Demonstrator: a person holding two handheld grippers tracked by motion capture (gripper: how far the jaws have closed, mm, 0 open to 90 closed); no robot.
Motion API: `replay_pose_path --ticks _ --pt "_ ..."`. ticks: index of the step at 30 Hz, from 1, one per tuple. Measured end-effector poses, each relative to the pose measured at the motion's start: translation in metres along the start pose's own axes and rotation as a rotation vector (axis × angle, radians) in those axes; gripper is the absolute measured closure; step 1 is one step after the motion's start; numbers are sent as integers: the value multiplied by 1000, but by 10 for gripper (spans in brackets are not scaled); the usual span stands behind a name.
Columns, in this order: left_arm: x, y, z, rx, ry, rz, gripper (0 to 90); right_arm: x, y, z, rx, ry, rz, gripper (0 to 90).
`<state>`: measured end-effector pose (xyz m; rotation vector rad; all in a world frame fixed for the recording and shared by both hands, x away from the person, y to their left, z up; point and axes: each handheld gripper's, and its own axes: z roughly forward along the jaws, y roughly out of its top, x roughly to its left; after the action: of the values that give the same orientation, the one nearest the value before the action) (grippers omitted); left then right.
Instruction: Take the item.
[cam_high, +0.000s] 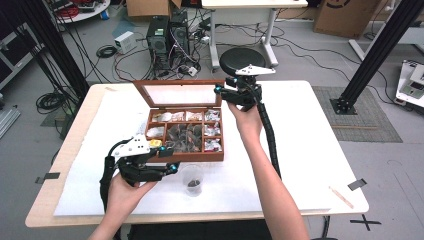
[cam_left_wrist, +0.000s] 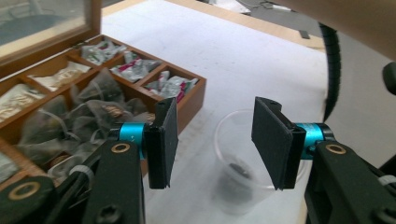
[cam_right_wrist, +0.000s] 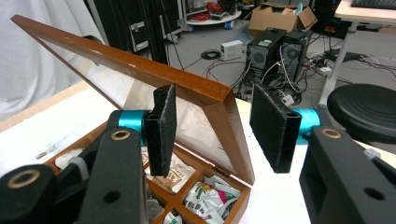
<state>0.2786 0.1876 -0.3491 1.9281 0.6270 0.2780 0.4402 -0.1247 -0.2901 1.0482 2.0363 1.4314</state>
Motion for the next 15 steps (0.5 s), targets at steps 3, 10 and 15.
replay_pose_path --ticks 3,10,15 --pt "5 -2 -5 -13 18 -5 480 0 0 0 2 -1 -2 521" --pt "17 -6 -15 -52 82 -8 429 0 0 0 3 -2 0 521" --pt "26 -11 -24 -68 137 -12 410 0 0 0 4 -1 -2 519"
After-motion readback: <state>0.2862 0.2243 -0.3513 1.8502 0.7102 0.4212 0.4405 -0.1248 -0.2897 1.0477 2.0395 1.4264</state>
